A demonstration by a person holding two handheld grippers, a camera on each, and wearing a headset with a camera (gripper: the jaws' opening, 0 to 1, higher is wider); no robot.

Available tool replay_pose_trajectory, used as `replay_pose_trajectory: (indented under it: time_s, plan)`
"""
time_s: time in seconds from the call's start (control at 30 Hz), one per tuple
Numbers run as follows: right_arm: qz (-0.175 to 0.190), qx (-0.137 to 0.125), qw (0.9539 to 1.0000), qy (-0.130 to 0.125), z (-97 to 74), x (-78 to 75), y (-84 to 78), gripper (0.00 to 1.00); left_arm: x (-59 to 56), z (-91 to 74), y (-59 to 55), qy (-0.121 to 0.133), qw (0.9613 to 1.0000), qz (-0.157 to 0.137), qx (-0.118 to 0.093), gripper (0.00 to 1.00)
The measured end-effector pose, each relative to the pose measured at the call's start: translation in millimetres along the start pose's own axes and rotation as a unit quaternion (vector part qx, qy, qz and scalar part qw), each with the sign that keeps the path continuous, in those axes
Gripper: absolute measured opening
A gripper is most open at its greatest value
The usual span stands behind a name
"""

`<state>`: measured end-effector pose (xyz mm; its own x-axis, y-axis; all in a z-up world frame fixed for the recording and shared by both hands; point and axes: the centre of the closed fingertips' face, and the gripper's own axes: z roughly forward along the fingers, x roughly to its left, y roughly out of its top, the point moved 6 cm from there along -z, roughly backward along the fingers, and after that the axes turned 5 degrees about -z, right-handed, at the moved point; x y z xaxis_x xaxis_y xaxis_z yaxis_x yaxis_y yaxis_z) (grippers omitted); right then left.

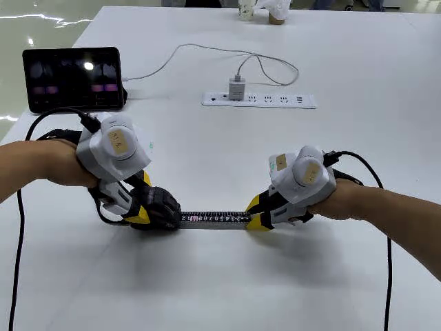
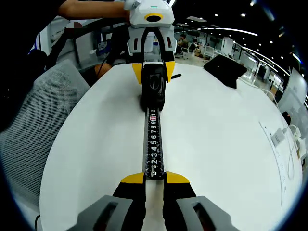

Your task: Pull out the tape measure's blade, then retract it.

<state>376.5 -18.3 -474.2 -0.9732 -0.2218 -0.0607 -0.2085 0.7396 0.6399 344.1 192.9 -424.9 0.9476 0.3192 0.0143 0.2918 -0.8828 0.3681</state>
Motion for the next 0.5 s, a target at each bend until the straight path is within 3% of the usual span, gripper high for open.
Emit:
replay_pose_trajectory:
  time_s: [0.5]
  plan:
    - [0.000, 0.003, 1.0000, 0.000, -6.3, 1.4, -6.7, 0.09, -0.3, 0.0, -0.1, 0.000, 1.0000, -0.001, 0.000, 0.27]
